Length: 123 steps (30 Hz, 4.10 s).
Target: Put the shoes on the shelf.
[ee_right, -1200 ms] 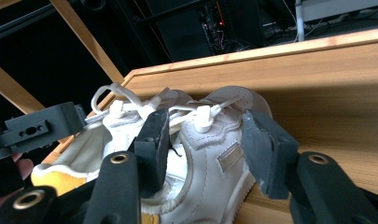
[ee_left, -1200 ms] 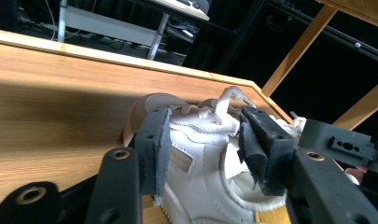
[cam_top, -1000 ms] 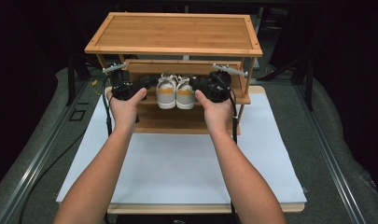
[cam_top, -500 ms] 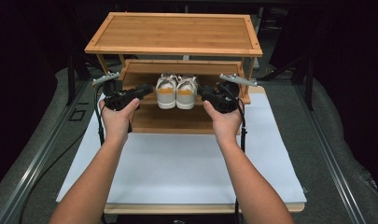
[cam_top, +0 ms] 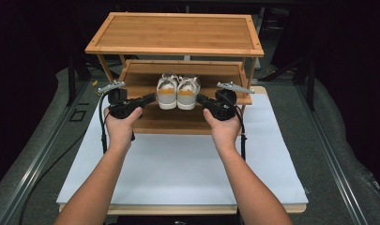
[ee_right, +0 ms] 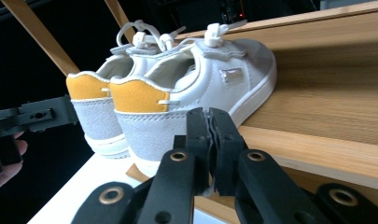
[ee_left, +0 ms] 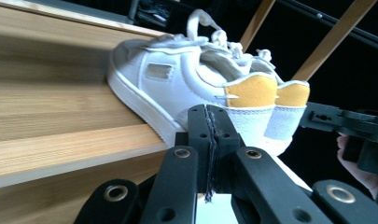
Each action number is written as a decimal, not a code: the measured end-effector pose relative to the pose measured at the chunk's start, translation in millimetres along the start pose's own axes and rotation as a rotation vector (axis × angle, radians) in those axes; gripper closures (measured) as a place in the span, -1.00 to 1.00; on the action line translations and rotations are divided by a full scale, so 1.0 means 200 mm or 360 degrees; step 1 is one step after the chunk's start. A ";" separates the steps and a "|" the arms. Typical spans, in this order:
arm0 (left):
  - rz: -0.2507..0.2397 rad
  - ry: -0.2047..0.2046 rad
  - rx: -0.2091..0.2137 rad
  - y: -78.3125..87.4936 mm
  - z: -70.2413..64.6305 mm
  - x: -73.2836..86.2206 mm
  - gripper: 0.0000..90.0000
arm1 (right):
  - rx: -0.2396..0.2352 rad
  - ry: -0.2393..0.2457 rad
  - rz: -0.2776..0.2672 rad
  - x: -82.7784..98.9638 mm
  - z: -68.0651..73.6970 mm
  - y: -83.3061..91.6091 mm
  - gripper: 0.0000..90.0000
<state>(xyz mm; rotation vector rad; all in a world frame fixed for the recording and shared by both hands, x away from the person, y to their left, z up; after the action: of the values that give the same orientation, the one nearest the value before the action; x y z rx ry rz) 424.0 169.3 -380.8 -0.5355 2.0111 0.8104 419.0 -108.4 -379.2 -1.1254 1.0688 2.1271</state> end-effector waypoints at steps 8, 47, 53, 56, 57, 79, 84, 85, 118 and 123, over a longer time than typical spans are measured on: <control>0.0014 -0.0021 -0.0059 -0.03 -0.03 0.00 1.00 | -0.0018 0.0006 -0.0035 0.00 0.02 -0.01 1.00; 0.0025 0.0032 -0.0166 -0.23 0.08 -0.13 1.00 | 0.0102 -0.0094 -0.0070 -0.12 -0.07 -0.21 1.00; 0.0026 0.0023 -0.0193 -0.25 0.08 -0.14 1.00 | 0.0151 -0.0080 -0.0017 -0.14 -0.08 -0.23 1.00; 0.0023 0.0040 -0.0188 -0.25 0.09 -0.14 1.00 | 0.0153 -0.0053 -0.0006 -0.14 -0.08 -0.24 1.00; 0.0019 0.0044 -0.0187 -0.26 0.09 -0.14 1.00 | 0.0151 -0.0051 -0.0004 -0.14 -0.08 -0.24 1.00; 0.0025 0.0054 -0.0202 -0.27 0.10 -0.14 0.99 | 0.0187 -0.0086 -0.0039 -0.14 -0.08 -0.26 0.93; 0.0040 0.0034 -0.0164 -0.22 0.09 -0.14 0.95 | 0.0136 -0.0075 -0.0029 -0.14 -0.07 -0.22 0.87; 0.0036 0.0028 -0.0168 -0.21 0.08 -0.14 0.95 | 0.0144 -0.0053 -0.0045 -0.14 -0.07 -0.21 0.87; 0.0062 -0.0150 -0.0031 0.15 -0.05 0.05 0.75 | 0.0048 0.0112 -0.0022 0.03 0.06 0.15 0.83; 0.0079 -0.0166 -0.0023 0.17 -0.04 0.12 0.71 | 0.0072 0.0133 -0.0007 0.11 0.03 0.18 0.82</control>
<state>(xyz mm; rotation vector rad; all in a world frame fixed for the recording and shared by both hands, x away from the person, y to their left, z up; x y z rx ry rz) 384.7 186.5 -386.6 -0.4438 1.9309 0.8661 377.9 -121.8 -380.7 -1.2036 1.1448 2.0580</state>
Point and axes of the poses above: each handheld gripper's, and its own axes: y roughly backward along the jaws, x roughly out of its underside, z roughly to its left, the point moved 2 cm from there along -y, roughly forward along the jaws, and after that the axes turned 5 degrees about z, right-handed, at the moved point
